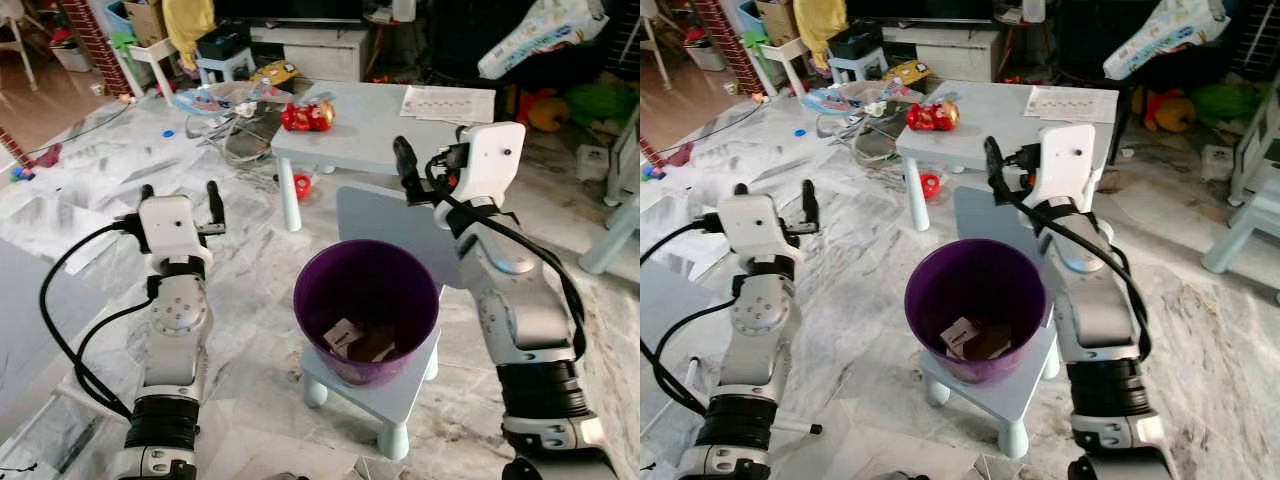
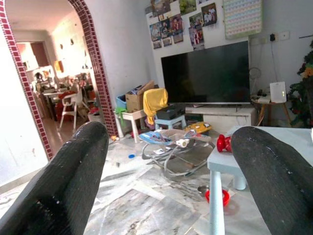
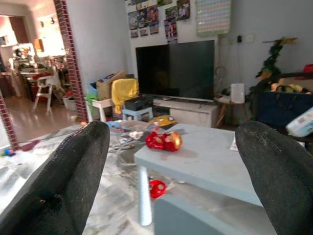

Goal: Picking trash to rubbish bin

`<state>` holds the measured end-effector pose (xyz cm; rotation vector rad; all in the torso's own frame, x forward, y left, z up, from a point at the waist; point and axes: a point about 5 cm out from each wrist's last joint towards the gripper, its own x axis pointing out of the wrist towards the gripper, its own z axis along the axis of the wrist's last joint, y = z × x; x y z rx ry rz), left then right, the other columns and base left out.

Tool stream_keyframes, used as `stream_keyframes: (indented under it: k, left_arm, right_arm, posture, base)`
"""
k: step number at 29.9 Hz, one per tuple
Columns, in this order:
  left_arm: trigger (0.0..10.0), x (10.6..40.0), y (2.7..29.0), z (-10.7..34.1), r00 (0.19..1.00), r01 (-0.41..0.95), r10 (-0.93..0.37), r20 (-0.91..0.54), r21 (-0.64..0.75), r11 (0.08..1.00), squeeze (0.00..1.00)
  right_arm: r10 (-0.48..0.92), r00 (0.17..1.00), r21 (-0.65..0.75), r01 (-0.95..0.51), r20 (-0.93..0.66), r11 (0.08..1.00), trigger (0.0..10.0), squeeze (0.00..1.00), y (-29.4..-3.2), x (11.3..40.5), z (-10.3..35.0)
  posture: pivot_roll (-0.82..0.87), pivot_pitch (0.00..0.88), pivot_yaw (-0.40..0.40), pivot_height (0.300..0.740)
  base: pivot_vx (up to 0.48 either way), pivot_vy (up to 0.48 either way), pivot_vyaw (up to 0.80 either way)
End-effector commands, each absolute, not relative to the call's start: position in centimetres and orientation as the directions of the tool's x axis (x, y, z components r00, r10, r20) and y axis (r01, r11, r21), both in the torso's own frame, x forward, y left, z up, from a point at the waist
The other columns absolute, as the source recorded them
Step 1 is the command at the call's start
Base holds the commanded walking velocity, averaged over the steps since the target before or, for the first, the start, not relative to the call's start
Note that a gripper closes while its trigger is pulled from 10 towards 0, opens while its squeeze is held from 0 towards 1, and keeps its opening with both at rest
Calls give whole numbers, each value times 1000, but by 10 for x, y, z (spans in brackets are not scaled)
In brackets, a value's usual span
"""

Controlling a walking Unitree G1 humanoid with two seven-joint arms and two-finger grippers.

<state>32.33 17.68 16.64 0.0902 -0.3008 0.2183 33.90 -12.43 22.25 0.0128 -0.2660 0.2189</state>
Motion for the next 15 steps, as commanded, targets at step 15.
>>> stream_keyframes:
  k: [15]
  left_arm:
    - [10000, 319, 177, 179, 927, -269, 245, 284, 47, 962, 0]
  right_arm:
    - [193, 944, -24, -194, 269, 981, 10000, 0, -128, 343, 216]
  posture:
    - [-37, 48, 87, 740]
  base:
    - [0, 0, 480]
